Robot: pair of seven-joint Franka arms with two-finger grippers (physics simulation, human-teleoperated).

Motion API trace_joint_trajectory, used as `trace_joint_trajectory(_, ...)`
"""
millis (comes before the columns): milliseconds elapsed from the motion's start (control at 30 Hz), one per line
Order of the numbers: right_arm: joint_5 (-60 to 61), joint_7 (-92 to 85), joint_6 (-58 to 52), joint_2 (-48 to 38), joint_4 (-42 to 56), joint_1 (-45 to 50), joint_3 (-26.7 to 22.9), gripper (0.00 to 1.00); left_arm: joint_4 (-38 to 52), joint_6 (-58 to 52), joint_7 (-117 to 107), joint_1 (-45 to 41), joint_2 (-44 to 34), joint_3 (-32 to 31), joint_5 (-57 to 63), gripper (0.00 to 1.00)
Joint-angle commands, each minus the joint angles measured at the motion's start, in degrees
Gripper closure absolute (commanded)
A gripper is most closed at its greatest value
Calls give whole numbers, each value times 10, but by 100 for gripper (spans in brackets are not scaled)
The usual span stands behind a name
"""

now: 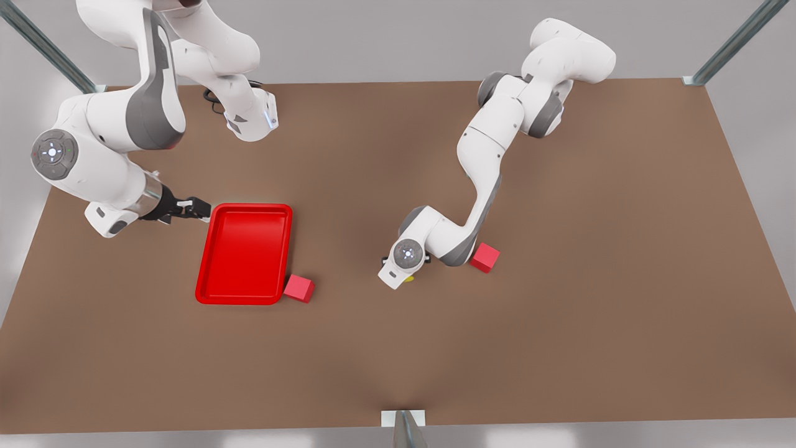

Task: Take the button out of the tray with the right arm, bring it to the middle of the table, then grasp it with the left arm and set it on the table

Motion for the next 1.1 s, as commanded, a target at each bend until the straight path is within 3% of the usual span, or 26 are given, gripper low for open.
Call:
trace_joint_trajectory(0,0,-20,0,0,1,2,0,0,4,-8,57,0,-5,0,2,1)
trace_joint_trajectory(333,-7,-20,11,-2,3,-1,-1,0,-2,5,92,-1,0,8,2,1)
trace_joint_trajectory(400,-8,-20,5,-2,8,-10,-4,0,-3,9,89,-1,0,8,2,4)
trace_joint_trajectory(467,-7,-20,-1,-6,16,-18,-5,0,-3,9,89,-1,0,8,1,14)
trace_joint_trajectory(700,-2,-20,10,-4,26,-25,-1,0,-4,2,75,-2,-1,8,-1,61)
trace_joint_trajectory(900,-2,-20,11,0,29,-25,-1,0,0,-20,0,-1,-28,9,0,62)
trace_joint_trajectory(1067,-1,-20,11,5,28,-19,0,0,2,67,-111,-3,-45,61,1,62)
